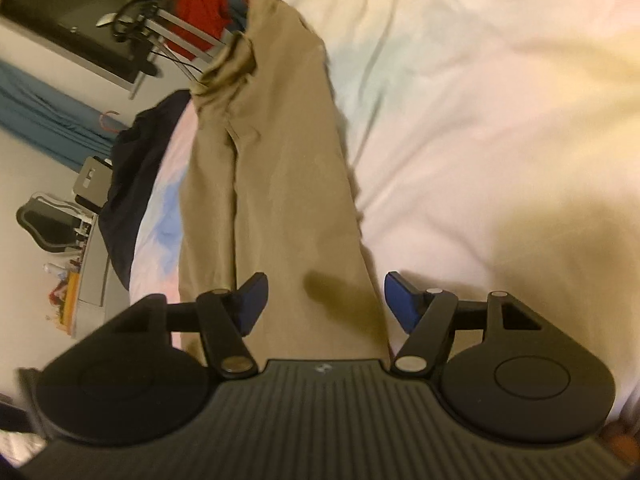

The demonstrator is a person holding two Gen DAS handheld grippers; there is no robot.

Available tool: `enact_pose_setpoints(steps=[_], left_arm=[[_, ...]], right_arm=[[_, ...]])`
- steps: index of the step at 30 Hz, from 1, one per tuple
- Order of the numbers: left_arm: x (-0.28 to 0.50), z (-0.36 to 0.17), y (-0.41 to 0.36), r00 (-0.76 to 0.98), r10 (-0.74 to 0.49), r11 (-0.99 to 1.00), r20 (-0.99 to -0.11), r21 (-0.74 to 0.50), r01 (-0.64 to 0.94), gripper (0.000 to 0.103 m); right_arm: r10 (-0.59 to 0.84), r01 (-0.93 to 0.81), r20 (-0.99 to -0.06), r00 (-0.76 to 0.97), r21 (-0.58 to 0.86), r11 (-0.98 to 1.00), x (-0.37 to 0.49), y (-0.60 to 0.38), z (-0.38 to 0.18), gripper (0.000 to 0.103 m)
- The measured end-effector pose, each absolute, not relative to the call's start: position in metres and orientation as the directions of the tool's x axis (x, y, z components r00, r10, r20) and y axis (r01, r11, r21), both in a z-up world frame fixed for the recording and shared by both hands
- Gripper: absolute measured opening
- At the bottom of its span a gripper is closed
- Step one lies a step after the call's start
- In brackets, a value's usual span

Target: Fold clothes

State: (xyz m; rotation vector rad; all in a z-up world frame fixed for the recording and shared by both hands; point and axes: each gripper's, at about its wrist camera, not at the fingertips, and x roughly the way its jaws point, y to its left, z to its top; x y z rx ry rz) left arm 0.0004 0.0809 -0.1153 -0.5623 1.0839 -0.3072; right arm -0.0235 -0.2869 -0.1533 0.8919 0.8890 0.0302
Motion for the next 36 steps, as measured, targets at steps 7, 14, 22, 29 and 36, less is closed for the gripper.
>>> enact_pose_setpoints(steps=[7,14,22,29,36], left_arm=[[0.008,-0.127,0.062,0.334,-0.521,0.841,-0.786,-0.540,0.041,0.068],[-0.007,-0.131,0.055,0.272,-0.528,0.846,-0.805,-0.527,0.082,0.033],[-0.015,-0.126,0.060,0.285,-0.611,0.781,-0.739,-0.621,0.064,0.029],[-0.010,-0.137,0.051,0.226,-0.591,0.800,-0.774,-0.598,0.044,0.041],[-0.006,-0.139,0.054,0.262,-0.580,0.799,-0.771,-0.601,0.001,0.010]], right_arm=[[0.352,0.360,-0.705,0.615,0.649,0.670,-0.027,-0.282,-0.159,0.065],[0.481,0.311,-0.737,0.475,0.652,0.692,-0.039,-0.264,-0.158,0.064],[0.500,0.294,-0.753,0.428,0.639,0.711,-0.054,-0.260,-0.154,0.019],[0.483,0.313,-0.777,0.405,0.614,0.725,-0.044,-0.249,-0.162,0.021],[0.462,0.255,-0.758,0.460,0.612,0.749,-0.050,-0.248,-0.149,0.012]])
